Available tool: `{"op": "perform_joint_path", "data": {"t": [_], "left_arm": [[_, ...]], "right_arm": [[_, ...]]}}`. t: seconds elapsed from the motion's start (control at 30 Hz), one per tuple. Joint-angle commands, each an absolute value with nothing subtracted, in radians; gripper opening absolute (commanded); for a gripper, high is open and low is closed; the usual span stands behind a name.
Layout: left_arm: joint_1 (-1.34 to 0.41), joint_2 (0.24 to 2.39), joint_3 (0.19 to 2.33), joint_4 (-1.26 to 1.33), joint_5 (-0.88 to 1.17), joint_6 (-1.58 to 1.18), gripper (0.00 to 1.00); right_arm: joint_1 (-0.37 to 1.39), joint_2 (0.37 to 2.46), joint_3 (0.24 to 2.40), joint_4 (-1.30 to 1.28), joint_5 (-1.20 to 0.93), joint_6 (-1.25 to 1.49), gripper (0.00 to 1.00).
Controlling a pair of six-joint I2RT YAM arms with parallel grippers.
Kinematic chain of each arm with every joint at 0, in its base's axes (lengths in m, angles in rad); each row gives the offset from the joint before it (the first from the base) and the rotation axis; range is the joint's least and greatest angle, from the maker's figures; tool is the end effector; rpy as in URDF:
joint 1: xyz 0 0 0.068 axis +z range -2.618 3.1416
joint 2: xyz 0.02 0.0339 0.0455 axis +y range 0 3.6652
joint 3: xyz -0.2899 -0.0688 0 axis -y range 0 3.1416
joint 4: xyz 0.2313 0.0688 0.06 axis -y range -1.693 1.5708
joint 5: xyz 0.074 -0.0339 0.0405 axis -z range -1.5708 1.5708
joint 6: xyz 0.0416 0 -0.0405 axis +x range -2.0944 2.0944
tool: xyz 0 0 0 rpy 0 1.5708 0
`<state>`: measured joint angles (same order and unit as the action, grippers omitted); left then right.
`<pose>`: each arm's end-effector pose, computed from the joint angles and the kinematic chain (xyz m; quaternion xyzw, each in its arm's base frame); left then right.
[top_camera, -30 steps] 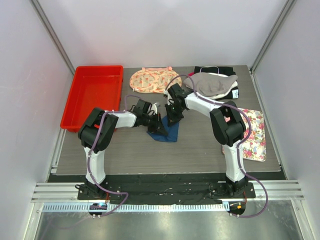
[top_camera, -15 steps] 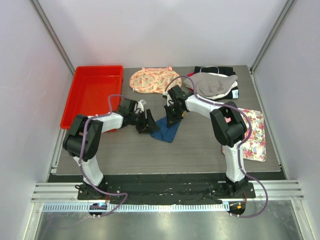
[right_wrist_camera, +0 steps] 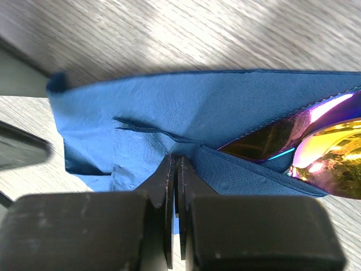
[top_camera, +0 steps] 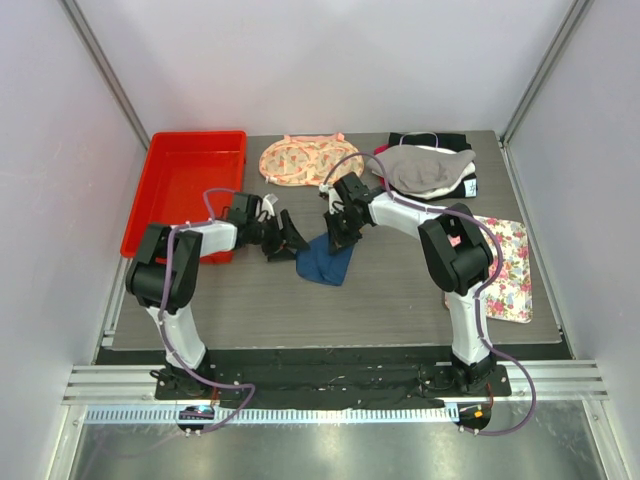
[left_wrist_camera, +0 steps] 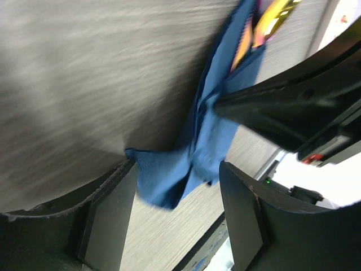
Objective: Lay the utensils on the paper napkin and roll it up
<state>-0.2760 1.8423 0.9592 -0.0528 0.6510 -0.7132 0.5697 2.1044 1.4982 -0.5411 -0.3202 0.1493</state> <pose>0.3342 -0.1208 0.1659 -0.0978 0.9004 -0.4078 0.1161 0.3621 0.2475 0.1772 -0.2342 0.9369 0.2189 0.1394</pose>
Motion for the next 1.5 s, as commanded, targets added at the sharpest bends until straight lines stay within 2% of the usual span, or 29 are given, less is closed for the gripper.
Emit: {"op": "perform_joint_path", "data": {"t": [0.0, 0.3, 0.57, 0.8, 1.0, 1.27, 1.43, 1.47], "left_arm": [[-0.327, 1.954, 0.956, -0.022, 0.603, -0.706, 0.65], [-0.353, 1.974, 0.899, 0.27, 0.719, -0.743, 0.69], [-0.342, 2.017, 0.994, 0.143, 0.732, -0.539, 0.73], [-0.338, 2.046, 1.081, -0.102, 0.798, -0.358, 0.63], [-0.285, 2.02, 1.066, -0.245, 0.85, -0.301, 0.61], [-0.244, 2.003, 1.052, -0.261, 0.94, -0.336, 0.59], [-0.245, 2.02, 1.048, -0.219, 0.925, -0.388, 0.52], [-0.244, 2.016, 1.046, -0.204, 0.923, -0.411, 0.47]], "right_arm": [[0.601, 2.192, 1.43, -0.565, -0.285, 0.101, 0.01], [0.6, 2.197, 1.433, -0.563, -0.304, 0.097, 0.01], [0.601, 2.191, 1.428, -0.563, -0.327, 0.086, 0.01], [0.601, 2.191, 1.431, -0.565, -0.334, 0.084, 0.01], [0.601, 2.186, 1.425, -0.569, -0.334, 0.063, 0.01], [0.6, 2.177, 1.427, -0.568, -0.368, 0.023, 0.01], [0.6, 2.186, 1.437, -0.571, -0.391, 0.026, 0.01], [0.6, 2.187, 1.437, -0.569, -0.391, 0.026, 0.01]]}}
